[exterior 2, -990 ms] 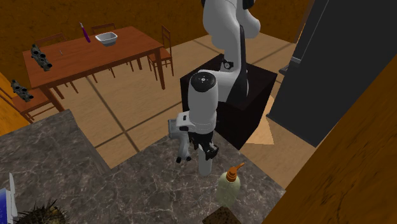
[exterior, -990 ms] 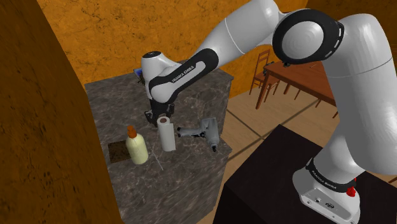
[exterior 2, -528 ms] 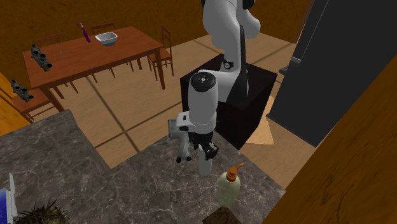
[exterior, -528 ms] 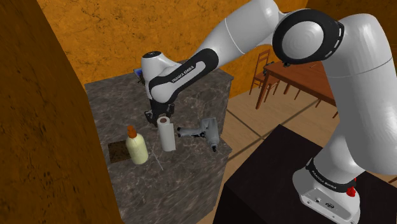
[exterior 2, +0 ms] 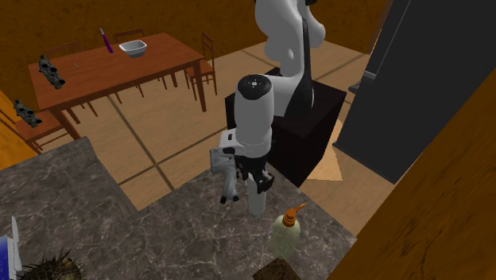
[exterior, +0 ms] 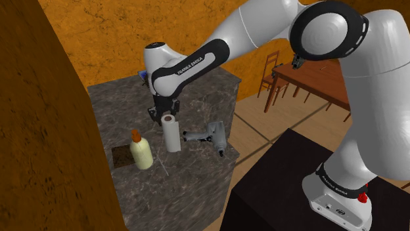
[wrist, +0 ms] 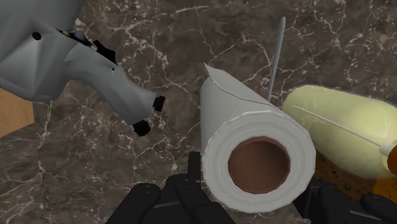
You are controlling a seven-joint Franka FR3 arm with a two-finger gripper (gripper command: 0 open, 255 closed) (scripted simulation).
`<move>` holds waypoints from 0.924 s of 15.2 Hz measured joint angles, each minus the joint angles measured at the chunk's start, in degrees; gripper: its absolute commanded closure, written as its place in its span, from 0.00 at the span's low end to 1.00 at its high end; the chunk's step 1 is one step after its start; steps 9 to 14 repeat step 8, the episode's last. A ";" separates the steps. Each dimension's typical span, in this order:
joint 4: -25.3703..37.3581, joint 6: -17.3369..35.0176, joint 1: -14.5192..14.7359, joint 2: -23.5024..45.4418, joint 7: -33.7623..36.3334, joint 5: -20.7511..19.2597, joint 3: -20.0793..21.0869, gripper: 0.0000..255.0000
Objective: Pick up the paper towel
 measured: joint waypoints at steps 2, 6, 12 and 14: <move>0.53 -1.25 -0.12 -0.74 -0.19 0.21 0.13 1.00; 0.93 -3.24 -0.16 -2.35 -0.22 0.56 0.40 1.00; 1.27 -4.19 -0.21 -2.97 -0.31 0.71 0.51 1.00; 1.27 -4.19 -0.21 -2.97 -0.31 0.71 0.51 1.00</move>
